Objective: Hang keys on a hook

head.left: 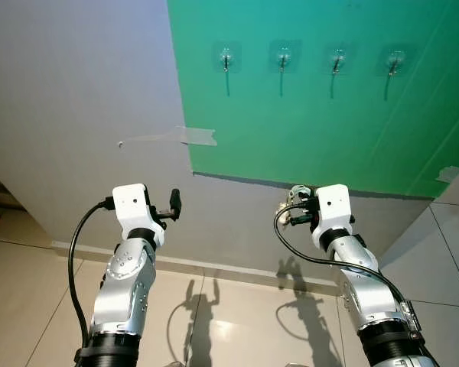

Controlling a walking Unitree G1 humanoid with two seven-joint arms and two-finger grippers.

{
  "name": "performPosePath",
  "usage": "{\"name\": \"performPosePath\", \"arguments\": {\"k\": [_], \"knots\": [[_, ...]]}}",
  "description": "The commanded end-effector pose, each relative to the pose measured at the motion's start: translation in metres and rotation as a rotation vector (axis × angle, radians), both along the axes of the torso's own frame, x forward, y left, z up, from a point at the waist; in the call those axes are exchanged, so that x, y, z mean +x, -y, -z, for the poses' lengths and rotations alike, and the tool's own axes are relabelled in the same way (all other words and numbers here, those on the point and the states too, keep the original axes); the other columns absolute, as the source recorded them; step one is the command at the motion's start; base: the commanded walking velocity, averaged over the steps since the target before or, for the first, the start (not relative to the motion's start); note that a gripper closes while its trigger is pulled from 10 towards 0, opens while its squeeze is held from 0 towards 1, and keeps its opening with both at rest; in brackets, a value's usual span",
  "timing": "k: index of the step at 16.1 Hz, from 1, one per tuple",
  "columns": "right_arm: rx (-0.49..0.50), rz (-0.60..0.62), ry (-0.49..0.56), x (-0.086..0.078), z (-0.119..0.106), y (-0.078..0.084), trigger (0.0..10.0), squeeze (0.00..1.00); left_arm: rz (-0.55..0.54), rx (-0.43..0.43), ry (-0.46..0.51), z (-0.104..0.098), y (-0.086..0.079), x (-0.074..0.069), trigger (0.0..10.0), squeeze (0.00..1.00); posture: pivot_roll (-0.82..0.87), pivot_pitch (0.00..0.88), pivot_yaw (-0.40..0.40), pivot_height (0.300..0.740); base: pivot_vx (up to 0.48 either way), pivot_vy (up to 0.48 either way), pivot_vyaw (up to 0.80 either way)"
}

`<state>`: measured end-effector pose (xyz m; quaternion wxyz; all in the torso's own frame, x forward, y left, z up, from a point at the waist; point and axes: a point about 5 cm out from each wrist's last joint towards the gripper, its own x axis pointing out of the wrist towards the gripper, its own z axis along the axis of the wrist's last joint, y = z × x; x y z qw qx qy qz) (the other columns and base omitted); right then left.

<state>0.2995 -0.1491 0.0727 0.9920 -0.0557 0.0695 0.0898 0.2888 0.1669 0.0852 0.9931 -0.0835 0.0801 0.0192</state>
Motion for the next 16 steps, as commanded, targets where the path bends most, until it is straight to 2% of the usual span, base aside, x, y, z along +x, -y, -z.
{"name": "performPosePath", "arguments": {"k": [1, 12, 16], "knots": [[0.003, 0.006, 0.022, 0.0046, -0.0048, -0.0004, 10.0, 0.00, 0.002, 0.001, 0.008, -0.0019, -0.0015, 0.0033, 10.0, 0.00, -0.16, 0.000, 0.047, 0.740, 0.000, 0.000, 0.00], [0.002, 0.010, 0.012, -0.0047, 0.0000, 0.0019, 10.0, 0.00, -0.009, 0.006, -0.002, 0.0023, -0.0029, -0.0057, 10.0, 0.00, -0.15, 0.000, 0.046, 0.740, 0.000, 0.000, 0.00], [0.005, 0.008, 0.012, -0.0035, -0.0012, 0.0009, 10.0, 0.00, -0.006, 0.011, 0.000, 0.0002, -0.0027, -0.0034, 10.0, 0.00, -0.15, 0.000, 0.049, 0.740, 0.000, 0.000, 0.00]]}}
